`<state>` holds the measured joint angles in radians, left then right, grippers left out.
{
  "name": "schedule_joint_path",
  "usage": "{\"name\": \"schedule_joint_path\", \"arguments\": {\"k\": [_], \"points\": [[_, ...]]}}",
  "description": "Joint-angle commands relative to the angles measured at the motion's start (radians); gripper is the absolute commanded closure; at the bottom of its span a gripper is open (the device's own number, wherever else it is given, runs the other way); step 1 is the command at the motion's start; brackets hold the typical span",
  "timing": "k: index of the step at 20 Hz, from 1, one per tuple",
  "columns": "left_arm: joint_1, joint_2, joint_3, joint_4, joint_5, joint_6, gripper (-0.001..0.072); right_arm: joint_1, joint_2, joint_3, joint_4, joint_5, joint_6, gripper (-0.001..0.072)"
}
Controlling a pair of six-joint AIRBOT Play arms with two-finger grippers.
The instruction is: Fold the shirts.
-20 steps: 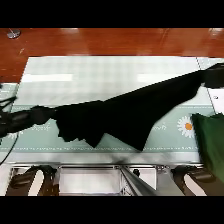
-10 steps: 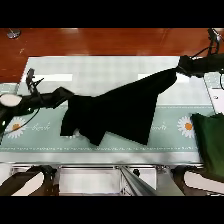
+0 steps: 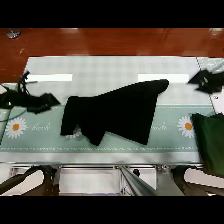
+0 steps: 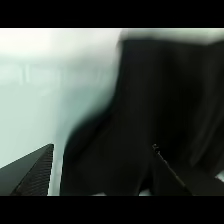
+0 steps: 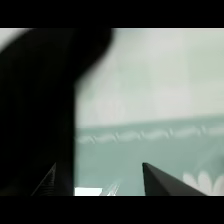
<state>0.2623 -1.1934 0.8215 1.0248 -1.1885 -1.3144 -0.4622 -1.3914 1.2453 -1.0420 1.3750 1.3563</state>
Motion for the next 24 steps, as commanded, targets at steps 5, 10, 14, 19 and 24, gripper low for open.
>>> {"name": "schedule_joint_path", "arguments": {"k": [5, 10, 14, 19, 24], "points": [[-0.003, 0.014, -0.266, -0.113, 0.083, 0.119, 0.0005, 0.020, 0.137, -0.529, 0.098, -0.047, -0.105, 0.0093], [-0.089, -0.034, -0.290, -0.201, 0.166, 0.151, 0.0017, 0.171, 0.137, -0.582, 0.079, -0.066, -0.083, 0.0093], [-0.126, -0.039, -0.273, -0.207, 0.137, 0.204, 0.0685, 0.281, 0.135, -0.583, 0.000, -0.075, 0.001, 0.0093], [-0.124, -0.039, -0.264, -0.207, 0.119, 0.204, 0.0685, 0.410, 0.114, -0.583, 0.004, -0.070, 0.041, 0.0093], [-0.124, -0.039, -0.264, -0.208, 0.119, 0.203, 0.0685, 0.576, 0.047, -0.583, 0.135, -0.146, 0.050, 0.0093]]}}
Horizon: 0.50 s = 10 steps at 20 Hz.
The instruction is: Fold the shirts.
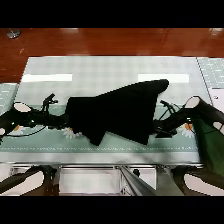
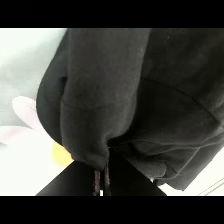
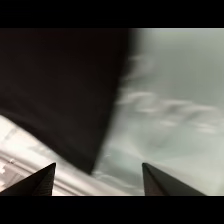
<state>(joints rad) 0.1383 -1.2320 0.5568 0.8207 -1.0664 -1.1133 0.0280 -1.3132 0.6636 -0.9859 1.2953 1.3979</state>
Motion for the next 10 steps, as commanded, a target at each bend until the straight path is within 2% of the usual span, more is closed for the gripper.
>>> {"name": "schedule_joint_path", "arguments": {"k": [1, 6, 7, 8, 9, 10], "points": [[0.000, 0.000, 0.001, -0.003, -0.003, 0.002, 0.0684, 0.104, -0.037, -0.001, 0.122, -0.098, 0.008, 0.0093], [0.000, 0.000, 0.005, -0.019, 0.004, 0.003, 0.0684, 0.192, -0.041, 0.003, 0.307, -0.290, 0.015, 0.0095], [0.006, 0.000, 0.012, -0.018, 0.000, 0.002, 0.0684, 0.209, -0.041, 0.012, 0.315, -0.311, 0.015, 0.0182], [0.013, 0.000, 0.025, -0.022, -0.008, 0.002, 0.0684, 0.219, -0.041, 0.029, 0.315, -0.318, 0.013, 0.0366], [0.019, 0.000, 0.043, -0.043, -0.021, 0.002, 0.0685, 0.218, -0.040, 0.056, 0.316, -0.305, -0.025, 0.0703], [0.023, 0.005, 0.064, -0.064, -0.039, 0.003, 0.0684, 0.209, -0.040, 0.093, 0.310, -0.278, -0.050, 0.0691]]}}
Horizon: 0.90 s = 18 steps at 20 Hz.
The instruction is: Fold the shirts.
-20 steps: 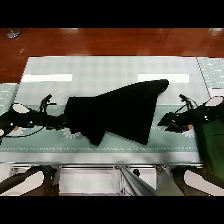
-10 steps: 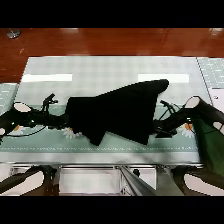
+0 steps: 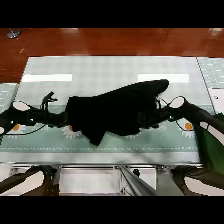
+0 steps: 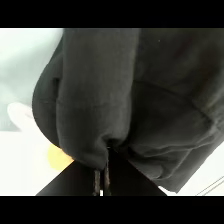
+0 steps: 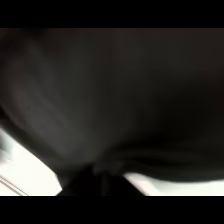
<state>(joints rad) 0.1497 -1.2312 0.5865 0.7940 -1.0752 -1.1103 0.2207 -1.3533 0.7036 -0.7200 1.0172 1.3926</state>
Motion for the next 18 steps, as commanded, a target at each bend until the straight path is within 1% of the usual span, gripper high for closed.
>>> {"name": "schedule_joint_path", "arguments": {"k": [1, 4, 8, 10, 11, 13, 15, 18], "points": [[0.014, 0.016, 0.064, -0.062, -0.048, 0.000, 0.0684, 0.002, 0.001, 0.104, 0.031, 0.039, -0.050, 0.0691], [0.045, 0.098, 0.201, -0.147, -0.104, -0.001, 0.0684, -0.095, 0.040, 0.348, -0.025, 0.132, -0.045, 0.0692], [0.124, 0.243, 0.441, -0.360, -0.103, -0.002, 0.0684, -0.255, 0.092, 0.790, -0.066, 0.243, -0.001, 0.0692], [0.164, 0.292, 0.576, -0.428, -0.103, -0.018, 0.0685, -0.310, 0.114, 1.000, -0.069, 0.300, 0.005, 0.0692], [0.183, 0.314, 0.650, -0.428, -0.103, -0.037, 0.0685, -0.332, 0.132, 1.093, -0.069, 0.319, 0.005, 0.0692], [0.224, 0.355, 0.780, -0.428, -0.103, -0.047, 0.0685, -0.365, 0.185, 1.229, -0.078, 0.333, 0.005, 0.0692], [0.282, 0.403, 0.891, -0.411, -0.103, -0.067, 0.0685, -0.391, 0.270, 1.294, -0.111, 0.335, 0.000, 0.0692], [0.389, 0.500, 1.008, -0.238, -0.105, -0.154, 0.0685, -0.396, 0.423, 1.303, -0.264, 0.387, 0.015, 0.0692]]}}
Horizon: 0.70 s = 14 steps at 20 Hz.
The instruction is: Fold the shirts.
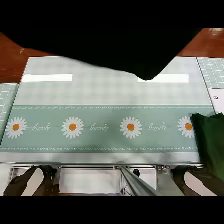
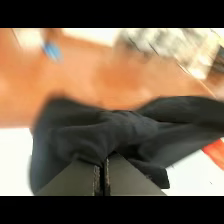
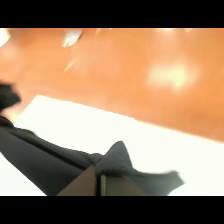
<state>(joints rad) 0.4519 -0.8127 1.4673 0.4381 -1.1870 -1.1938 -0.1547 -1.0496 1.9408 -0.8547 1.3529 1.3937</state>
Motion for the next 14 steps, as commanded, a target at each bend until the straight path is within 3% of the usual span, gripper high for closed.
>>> {"name": "schedule_joint_path", "arguments": {"k": [1, 5, 10, 14], "points": [[0.121, 0.126, 0.146, 0.189, 0.007, -0.095, 0.0685, -0.021, 0.167, 0.066, -0.159, 0.093, 0.020, 0.0692], [0.121, 0.300, 0.150, 0.319, 0.003, -0.121, 0.0685, -0.021, 0.314, 0.066, -0.191, 0.130, 0.026, 0.0692], [-0.021, 0.447, 0.150, 0.570, 0.003, -0.198, 0.0685, -0.021, 0.411, 0.066, -0.260, 0.165, 0.056, 0.0692], [-0.045, 0.450, 0.123, 0.597, -0.029, -0.221, 0.0685, -0.020, 0.414, 0.024, -0.277, 0.196, 0.066, 0.0692]]}}
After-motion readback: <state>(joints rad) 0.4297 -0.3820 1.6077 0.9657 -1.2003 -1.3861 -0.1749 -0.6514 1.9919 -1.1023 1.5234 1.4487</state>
